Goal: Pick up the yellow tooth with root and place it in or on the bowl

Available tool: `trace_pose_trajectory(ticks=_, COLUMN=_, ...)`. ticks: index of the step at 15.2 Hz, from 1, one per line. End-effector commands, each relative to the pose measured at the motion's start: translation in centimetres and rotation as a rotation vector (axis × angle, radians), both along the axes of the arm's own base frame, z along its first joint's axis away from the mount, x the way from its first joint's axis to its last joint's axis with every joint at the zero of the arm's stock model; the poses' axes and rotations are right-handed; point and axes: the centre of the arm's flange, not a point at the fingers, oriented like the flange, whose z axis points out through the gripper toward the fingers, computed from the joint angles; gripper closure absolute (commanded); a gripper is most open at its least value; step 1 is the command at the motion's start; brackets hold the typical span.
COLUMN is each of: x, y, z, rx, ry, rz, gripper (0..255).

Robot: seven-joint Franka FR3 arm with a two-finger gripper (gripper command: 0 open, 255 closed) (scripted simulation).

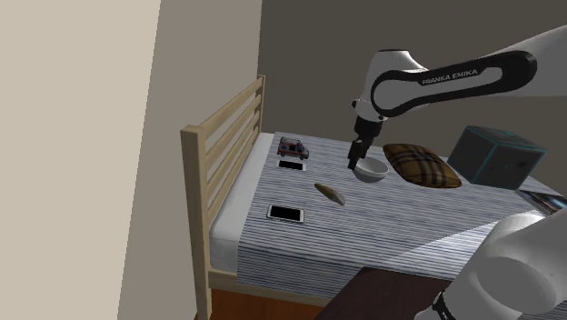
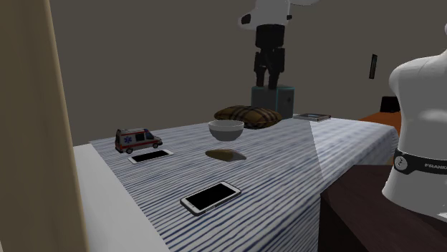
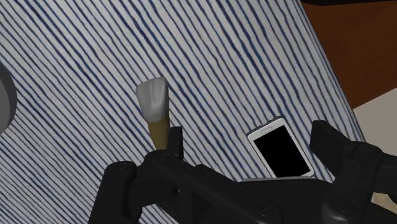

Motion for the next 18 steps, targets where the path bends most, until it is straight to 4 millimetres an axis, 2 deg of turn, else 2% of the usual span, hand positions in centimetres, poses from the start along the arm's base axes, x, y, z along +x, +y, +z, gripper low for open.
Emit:
trace_pose_trajectory(ticks=1, x=1.5, y=-1.1, z=-2.3, rx=-0.002, ry=0.004, rz=0.004, gripper=0)
trace_pose_trajectory(ticks=18, x=12.2, y=-9.4, z=-20.0, rx=-0.017, ry=0.048, rz=0.032, gripper=0)
